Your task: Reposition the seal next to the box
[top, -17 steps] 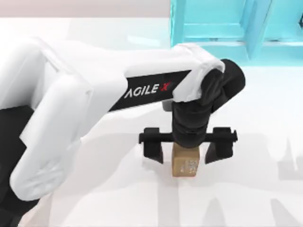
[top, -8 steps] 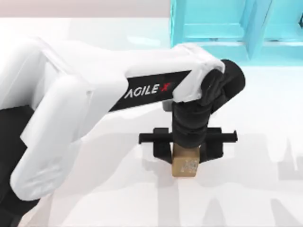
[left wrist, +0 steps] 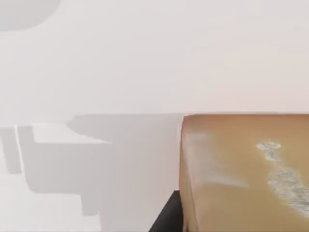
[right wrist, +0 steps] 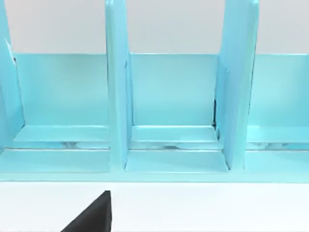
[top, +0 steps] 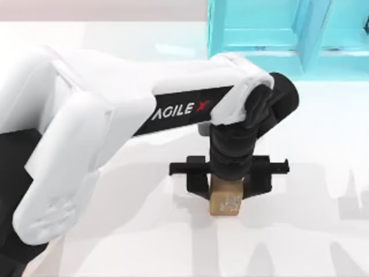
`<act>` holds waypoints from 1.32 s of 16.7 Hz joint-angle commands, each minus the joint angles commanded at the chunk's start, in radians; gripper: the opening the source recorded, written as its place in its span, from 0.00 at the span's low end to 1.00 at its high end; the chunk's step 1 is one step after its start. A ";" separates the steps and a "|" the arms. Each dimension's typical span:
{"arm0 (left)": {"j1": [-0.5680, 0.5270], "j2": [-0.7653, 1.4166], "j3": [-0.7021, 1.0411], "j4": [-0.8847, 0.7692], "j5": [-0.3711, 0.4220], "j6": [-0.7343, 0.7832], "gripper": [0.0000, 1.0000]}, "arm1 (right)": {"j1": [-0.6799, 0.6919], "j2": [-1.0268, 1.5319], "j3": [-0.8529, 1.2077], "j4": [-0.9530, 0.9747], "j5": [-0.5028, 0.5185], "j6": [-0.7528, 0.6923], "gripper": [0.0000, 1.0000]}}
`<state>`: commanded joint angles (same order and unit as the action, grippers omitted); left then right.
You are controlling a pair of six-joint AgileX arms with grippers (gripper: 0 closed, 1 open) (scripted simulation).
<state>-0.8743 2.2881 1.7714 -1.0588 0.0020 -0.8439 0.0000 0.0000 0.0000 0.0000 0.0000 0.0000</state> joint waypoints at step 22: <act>0.198 -0.282 -0.061 -0.212 0.000 0.195 0.00 | 0.000 0.000 0.000 0.000 0.000 0.000 1.00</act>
<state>-0.6761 2.0061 1.7109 -1.2711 0.0016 -0.6492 0.0000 0.0000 0.0000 0.0000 0.0000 0.0000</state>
